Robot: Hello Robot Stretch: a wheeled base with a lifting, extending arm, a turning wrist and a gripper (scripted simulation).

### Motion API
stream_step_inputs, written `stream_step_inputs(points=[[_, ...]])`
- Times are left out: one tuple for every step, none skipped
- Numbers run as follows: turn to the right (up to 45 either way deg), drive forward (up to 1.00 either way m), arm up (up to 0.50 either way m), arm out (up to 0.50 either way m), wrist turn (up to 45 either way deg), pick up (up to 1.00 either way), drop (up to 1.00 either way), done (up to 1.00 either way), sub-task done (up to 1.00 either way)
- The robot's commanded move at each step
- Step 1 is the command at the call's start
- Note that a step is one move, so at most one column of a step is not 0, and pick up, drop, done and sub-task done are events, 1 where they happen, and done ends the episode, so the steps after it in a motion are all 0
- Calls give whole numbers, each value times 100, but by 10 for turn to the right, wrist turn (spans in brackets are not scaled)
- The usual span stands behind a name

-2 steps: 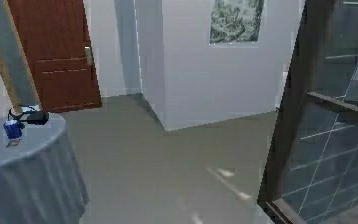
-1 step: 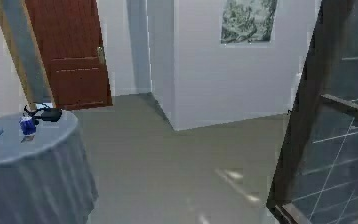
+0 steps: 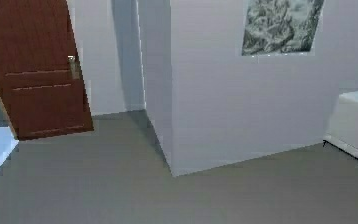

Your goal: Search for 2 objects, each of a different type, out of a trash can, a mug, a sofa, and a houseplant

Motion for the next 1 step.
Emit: stream_step_inputs(points=[[300,0,0,0,0,0,0,0,0]])
